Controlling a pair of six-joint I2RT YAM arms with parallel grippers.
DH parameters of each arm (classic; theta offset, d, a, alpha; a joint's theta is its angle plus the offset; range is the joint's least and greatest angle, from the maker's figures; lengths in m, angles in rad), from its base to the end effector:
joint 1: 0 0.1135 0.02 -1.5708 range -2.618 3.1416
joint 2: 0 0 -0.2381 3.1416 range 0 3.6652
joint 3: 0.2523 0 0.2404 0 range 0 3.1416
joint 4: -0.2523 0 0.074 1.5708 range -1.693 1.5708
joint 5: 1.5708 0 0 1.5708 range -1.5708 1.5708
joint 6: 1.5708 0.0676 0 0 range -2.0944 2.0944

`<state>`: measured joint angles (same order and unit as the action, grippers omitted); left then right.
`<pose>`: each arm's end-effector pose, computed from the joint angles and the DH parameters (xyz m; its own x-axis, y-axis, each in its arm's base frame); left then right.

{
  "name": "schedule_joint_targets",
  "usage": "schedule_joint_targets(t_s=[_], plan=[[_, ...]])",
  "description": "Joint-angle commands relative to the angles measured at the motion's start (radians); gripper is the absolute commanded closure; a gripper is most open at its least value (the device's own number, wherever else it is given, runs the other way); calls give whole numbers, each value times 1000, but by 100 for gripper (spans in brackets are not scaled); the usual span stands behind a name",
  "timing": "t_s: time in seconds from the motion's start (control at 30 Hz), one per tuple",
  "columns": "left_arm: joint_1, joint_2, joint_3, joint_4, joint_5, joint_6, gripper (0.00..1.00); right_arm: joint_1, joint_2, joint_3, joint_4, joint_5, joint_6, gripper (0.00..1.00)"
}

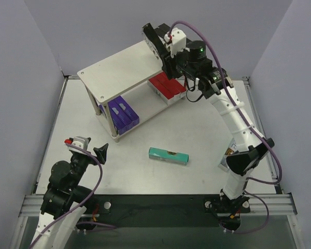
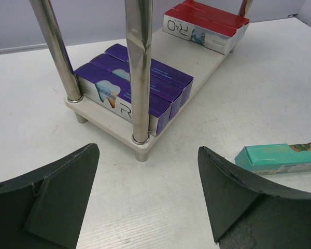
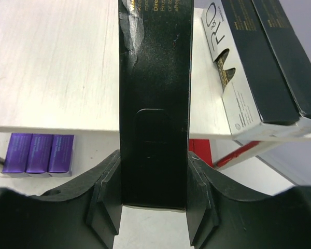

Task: Place and organize the toothpastes onto the shelf
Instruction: Place the toothpaste on the shelf.

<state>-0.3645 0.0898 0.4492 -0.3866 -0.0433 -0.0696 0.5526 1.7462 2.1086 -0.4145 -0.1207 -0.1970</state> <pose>0.1142 -0.0405 0.2691 -0.0473 -0.0563 -0.9973 0.3132 0.9472 -0.0683 0.3352 0.2163 0.4792 0.0786 -0.1798 -0.9806 -0.6200 0.7614 -0.1893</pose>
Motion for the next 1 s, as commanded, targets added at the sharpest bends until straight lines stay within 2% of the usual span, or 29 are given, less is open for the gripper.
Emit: schedule_joint_targets(t_s=[0.0, 0.27, 0.6, 0.8, 0.97], plan=[[6, 11, 9, 45, 3, 5, 12, 3, 55, 111, 49, 4, -35, 67], [6, 11, 11, 41, -1, 5, 12, -8, 128, 143, 51, 21, -38, 61], [6, 7, 8, 41, -1, 4, 12, -11, 156, 185, 60, 30, -41, 45], [6, 10, 9, 41, 5, 4, 12, -13, 135, 133, 80, 38, -35, 44], [6, 10, 8, 43, 10, 4, 12, -11, 121, 102, 112, 52, -59, 50]])
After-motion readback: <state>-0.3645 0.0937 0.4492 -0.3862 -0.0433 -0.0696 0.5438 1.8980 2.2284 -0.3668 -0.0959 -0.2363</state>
